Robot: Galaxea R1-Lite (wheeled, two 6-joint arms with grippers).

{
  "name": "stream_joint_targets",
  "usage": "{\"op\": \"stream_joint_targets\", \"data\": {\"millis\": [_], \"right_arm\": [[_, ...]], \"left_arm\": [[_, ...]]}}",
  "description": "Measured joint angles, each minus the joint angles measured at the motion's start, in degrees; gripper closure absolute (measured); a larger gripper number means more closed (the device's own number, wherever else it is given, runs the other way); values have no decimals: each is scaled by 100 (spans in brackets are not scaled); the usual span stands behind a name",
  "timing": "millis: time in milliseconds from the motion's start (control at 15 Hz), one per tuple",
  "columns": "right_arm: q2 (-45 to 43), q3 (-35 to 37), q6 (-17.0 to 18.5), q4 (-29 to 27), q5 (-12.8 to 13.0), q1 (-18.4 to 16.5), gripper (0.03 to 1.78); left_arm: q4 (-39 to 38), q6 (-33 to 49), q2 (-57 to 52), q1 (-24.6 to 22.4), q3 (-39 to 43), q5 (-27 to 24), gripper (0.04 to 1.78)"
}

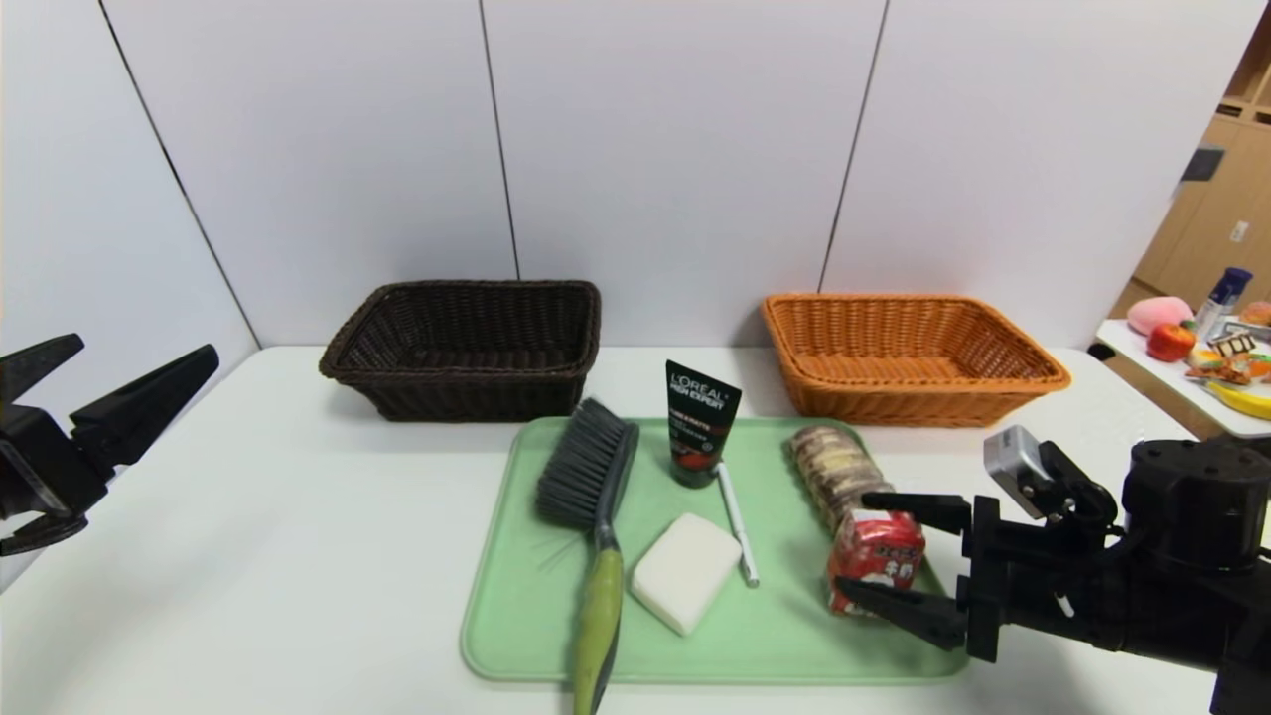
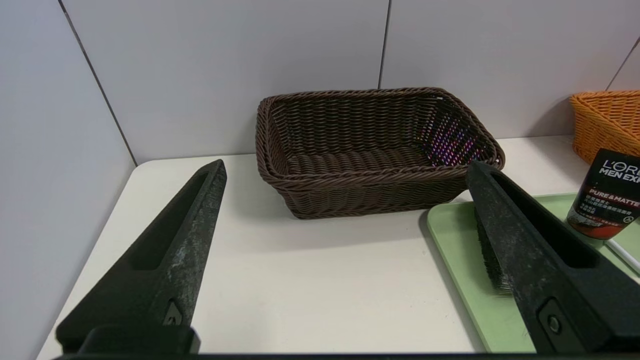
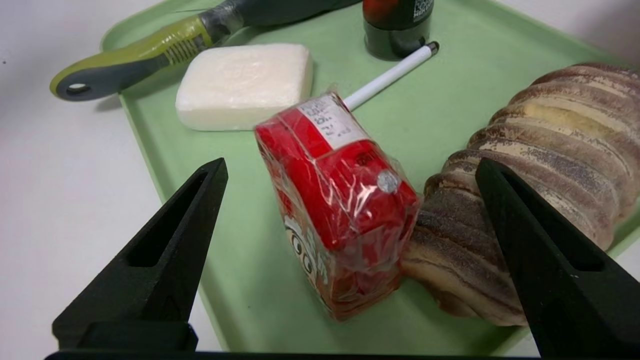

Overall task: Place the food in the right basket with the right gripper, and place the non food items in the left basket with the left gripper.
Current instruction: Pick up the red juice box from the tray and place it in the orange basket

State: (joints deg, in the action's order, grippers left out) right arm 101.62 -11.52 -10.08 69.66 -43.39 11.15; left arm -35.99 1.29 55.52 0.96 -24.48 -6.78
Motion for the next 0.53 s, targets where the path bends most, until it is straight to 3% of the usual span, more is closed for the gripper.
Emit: {"op": "stream_joint_targets", "data": {"millis": [67,333,533], "right_arm": [[111,22,5,230,6,4,18],[529,80,0,1052,17,113,79],[635,130,50,1143,15,161,113]], "left_arm": [[0,0,-6,0,1,2,13],[10,-11,-20,0,9,0,13],[13,-15,-17,0,9,-5,13]]}}
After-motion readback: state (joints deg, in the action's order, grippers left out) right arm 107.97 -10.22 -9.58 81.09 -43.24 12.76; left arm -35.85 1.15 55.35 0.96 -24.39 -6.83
